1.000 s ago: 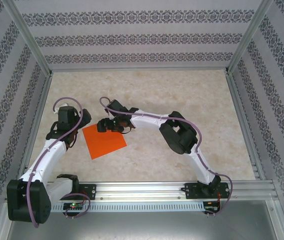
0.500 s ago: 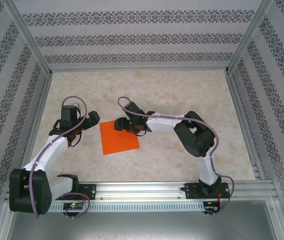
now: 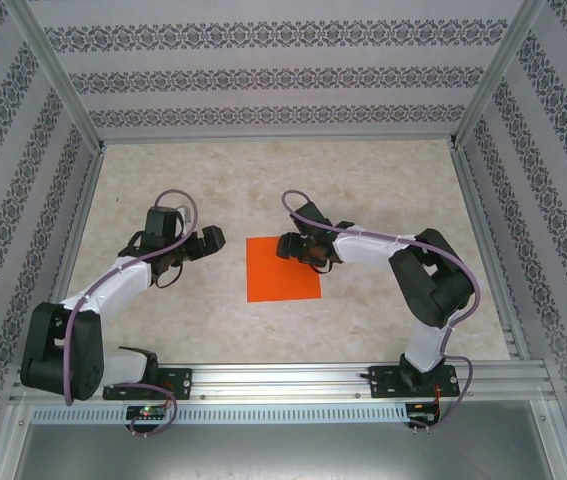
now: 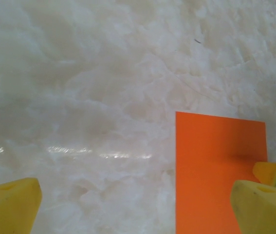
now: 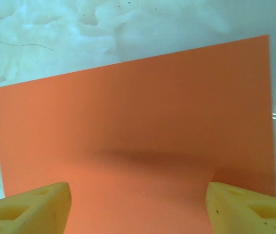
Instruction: Fold a paper plane with a square sheet of paper (pick it up from the middle)
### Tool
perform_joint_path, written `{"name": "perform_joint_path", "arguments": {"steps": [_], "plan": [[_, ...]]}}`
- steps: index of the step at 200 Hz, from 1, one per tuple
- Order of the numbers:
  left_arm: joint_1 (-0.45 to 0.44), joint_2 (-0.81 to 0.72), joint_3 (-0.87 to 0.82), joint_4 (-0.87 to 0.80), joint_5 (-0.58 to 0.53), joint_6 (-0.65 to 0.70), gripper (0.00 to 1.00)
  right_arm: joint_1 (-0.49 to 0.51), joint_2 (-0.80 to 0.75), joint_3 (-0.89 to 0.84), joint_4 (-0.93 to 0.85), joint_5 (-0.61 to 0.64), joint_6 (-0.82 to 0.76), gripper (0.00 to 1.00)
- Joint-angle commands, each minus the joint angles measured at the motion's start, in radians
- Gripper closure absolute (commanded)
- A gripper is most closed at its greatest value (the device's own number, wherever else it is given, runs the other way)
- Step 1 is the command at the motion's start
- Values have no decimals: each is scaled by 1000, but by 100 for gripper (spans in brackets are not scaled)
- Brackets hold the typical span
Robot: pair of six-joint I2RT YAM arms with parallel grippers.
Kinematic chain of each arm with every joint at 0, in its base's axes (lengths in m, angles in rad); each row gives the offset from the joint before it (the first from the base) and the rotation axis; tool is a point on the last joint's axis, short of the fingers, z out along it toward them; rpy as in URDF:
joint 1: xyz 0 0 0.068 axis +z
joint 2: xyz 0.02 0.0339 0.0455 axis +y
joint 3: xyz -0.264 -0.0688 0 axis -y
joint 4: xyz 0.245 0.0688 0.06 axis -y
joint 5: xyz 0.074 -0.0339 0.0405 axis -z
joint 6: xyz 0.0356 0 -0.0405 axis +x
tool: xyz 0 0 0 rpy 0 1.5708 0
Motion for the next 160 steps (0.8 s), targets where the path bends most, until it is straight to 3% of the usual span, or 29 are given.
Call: {"name": "perform_joint_path", "arguments": {"steps": [1,35,64,160], "plan": [[-22,29,60,59,16,-17,0,28,-48,51,-69,30,-37,26],[-37,44,98,19,19,-7,0,83,-29,79,-34,-17,12,27],[-51,27,80,-7,24,-24,0,113,1,71,-58,18,53,28],[-116,48,121,-25,34,-28,0,30,68,20,-83,22,44,27]]}}
